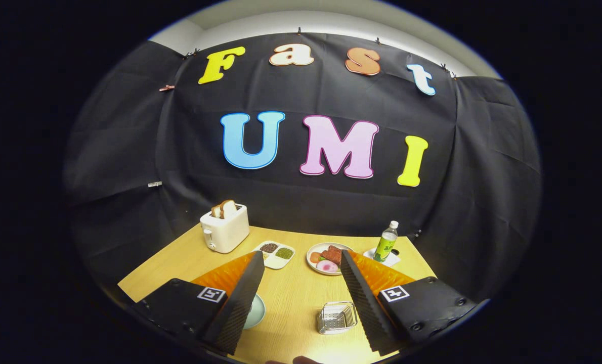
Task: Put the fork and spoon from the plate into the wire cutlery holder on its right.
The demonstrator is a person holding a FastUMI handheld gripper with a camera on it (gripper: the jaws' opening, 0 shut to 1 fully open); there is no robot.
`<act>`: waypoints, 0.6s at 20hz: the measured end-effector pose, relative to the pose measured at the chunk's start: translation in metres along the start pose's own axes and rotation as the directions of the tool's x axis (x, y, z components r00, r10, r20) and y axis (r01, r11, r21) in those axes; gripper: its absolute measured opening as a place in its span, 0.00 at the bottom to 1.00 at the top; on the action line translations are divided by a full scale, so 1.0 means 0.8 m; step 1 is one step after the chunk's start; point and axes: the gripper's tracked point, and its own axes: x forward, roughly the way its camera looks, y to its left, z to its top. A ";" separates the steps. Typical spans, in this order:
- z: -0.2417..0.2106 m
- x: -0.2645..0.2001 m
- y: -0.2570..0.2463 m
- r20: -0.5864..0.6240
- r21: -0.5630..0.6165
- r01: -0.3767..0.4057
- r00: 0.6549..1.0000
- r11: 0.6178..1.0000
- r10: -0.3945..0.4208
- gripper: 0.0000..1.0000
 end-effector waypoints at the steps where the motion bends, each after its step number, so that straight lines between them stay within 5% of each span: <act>1: 0.000 0.001 -0.003 -0.003 0.003 0.011 1.000 1.000 -0.011 0.95; 12: -0.008 0.023 0.003 -0.054 0.050 0.096 0.994 0.994 -0.093 0.95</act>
